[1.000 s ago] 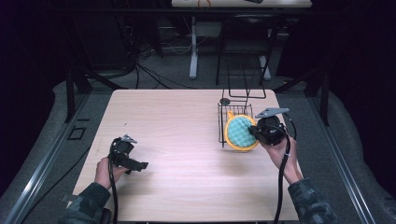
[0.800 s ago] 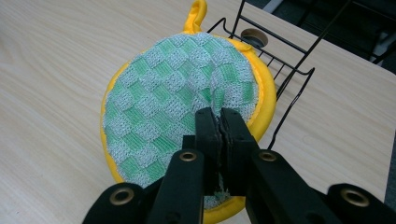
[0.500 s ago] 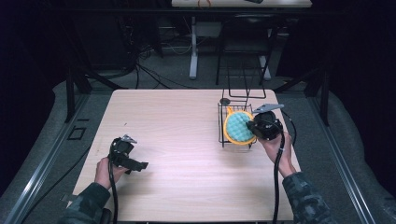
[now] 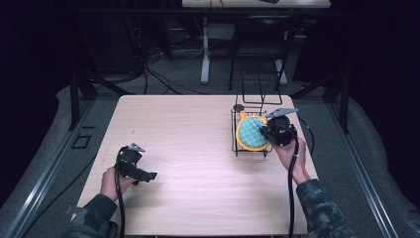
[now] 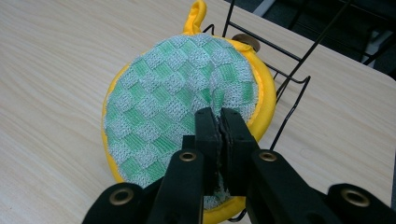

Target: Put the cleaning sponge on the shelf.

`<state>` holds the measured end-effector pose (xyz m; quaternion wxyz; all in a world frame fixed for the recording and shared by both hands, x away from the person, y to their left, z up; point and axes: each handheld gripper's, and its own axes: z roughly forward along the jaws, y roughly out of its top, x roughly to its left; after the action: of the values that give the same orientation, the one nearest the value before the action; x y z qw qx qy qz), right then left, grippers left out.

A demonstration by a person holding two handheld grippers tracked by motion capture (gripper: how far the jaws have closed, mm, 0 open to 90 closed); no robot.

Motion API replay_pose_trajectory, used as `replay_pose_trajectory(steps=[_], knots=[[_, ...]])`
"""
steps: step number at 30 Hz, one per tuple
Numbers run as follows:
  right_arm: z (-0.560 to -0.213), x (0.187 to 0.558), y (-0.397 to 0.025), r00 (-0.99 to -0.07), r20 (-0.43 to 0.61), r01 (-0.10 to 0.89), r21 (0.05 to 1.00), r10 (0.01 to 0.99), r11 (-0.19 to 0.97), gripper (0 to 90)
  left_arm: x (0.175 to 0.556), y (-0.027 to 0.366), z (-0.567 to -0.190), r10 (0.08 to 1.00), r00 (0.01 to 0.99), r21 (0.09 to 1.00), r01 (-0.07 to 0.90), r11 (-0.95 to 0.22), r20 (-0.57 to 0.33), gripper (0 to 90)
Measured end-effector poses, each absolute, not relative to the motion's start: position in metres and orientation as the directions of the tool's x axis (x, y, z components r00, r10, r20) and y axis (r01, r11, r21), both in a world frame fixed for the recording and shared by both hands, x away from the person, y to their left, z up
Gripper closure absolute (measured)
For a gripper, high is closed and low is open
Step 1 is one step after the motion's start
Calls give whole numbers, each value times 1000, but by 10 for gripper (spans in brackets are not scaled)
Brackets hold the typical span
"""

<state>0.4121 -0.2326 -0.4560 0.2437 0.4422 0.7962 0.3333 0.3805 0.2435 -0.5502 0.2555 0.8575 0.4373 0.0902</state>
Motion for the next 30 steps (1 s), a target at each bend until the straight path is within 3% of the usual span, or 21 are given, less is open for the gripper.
replay_pose_trajectory(steps=[30], knots=[[-480, 431, -227, -430, -96, 554, 757, 898, 346, 874, 380, 244, -550, 794, 603, 515, 705, -488, -73, 0]])
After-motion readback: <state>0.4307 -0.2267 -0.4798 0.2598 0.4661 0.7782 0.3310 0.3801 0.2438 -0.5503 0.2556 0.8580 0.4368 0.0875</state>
